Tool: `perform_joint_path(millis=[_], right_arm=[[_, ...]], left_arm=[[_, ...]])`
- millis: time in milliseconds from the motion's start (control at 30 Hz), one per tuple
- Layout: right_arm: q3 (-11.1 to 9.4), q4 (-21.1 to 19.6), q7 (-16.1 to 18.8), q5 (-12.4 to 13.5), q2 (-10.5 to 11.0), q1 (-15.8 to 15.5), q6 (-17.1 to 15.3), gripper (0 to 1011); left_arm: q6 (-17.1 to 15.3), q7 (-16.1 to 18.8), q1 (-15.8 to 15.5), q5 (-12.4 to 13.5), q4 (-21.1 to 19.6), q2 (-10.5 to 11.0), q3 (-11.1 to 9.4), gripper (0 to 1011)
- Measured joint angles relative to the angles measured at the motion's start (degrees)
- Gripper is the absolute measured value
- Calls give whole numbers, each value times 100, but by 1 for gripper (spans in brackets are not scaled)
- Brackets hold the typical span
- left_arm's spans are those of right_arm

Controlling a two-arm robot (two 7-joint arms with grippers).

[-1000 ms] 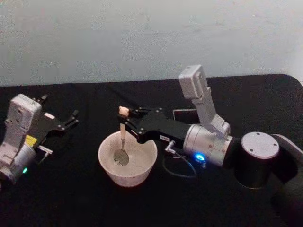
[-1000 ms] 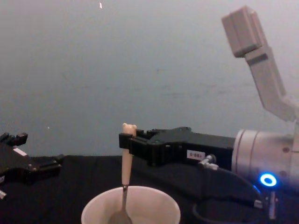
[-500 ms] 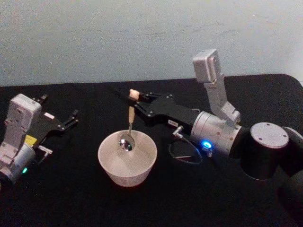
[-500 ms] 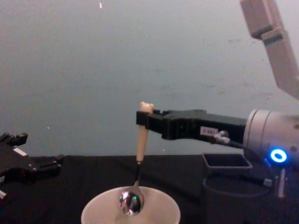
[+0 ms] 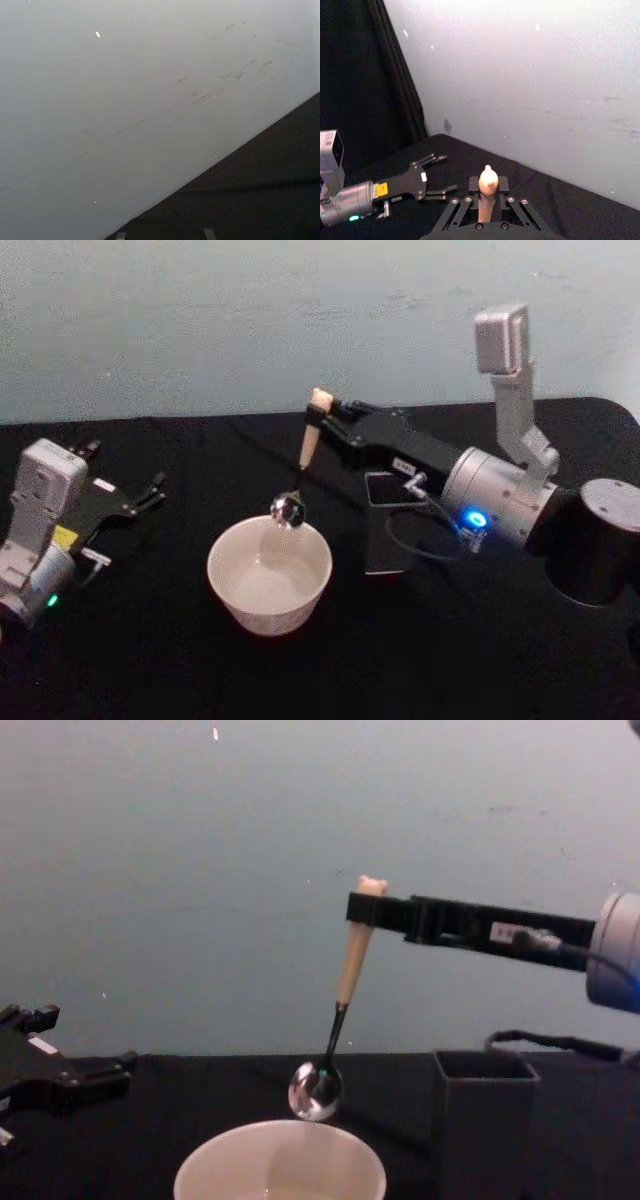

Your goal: Pick up the stirring spoon with one hand, stir inside the cup, then place it back in its original position.

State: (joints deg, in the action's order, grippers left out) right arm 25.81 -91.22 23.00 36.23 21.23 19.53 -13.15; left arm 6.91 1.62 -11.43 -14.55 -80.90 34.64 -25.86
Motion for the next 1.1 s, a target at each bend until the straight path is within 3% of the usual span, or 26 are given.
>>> perform_joint_path(millis=[300,633,900,1100], right_arm=[[-190,-217,-82,355,138,-66,-23,218],[-627,-575,-150,874,497,-290,9,218],[-866,-693,-223,1030,812,-479,196,218],[-914,-650,-229,1062,1005,-583,369,218]], left_arm=[[0,0,0,0,0,0,0,1001],[0,0,0,0,0,0,0,1001],[0,0,0,0,0,0,0,1002],[0,0,0,0,0,0,0,1001]])
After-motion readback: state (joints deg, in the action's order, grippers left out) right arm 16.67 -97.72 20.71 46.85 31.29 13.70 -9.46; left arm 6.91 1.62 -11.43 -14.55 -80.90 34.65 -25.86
